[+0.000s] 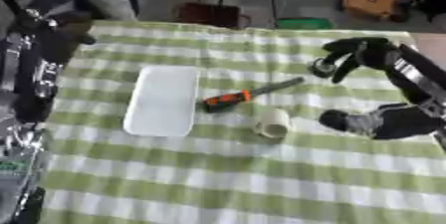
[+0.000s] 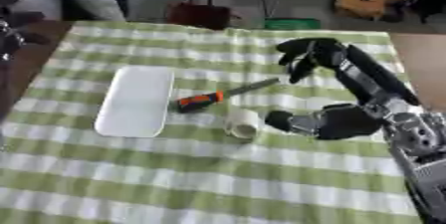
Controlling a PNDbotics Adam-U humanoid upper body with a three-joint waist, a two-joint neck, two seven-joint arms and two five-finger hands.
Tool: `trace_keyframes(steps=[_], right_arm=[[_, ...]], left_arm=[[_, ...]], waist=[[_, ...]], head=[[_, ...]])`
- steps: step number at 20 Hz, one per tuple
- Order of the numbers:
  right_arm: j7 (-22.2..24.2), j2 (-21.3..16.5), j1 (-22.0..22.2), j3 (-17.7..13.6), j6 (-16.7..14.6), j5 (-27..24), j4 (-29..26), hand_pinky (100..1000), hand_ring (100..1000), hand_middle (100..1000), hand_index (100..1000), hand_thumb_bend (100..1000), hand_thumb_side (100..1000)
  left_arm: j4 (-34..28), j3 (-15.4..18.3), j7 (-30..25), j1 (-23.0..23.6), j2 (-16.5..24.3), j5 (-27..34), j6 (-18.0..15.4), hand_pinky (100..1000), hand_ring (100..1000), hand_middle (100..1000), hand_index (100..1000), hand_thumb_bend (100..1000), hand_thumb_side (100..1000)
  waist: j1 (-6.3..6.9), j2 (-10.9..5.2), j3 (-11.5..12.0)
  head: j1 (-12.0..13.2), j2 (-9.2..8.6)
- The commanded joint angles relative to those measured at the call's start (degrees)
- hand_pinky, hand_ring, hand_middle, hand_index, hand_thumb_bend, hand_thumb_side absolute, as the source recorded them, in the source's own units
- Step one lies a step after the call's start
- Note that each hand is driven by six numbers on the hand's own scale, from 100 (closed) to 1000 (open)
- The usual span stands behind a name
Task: Pick up objects on the table and place them in the box.
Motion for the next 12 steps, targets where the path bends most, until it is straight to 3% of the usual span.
trace_keyframes(steps=[1,12], right_arm=[[0.38,-1.01,-0.87,-0.11,-0.01,-0.23,-1.32,670,579,681,869,698,502],[0.78,-0.97,-0.91,-0.17,0.22,-0.4,-1.16,670,578,676,868,692,501]], left_arm=[[-0.87,0.21,-0.19,-0.54,0.51,0.2,-0.03,616,759,850,834,699,752],[-0.88,0.08,-0.43,-0.6,0.51,0.25,0.0,618,760,851,835,696,752]], waist=[[-0.02,-0.79,0.05],[0.0,-0.64,0.06]], head=[[-0.24,0.17],[-0.43,0.14]])
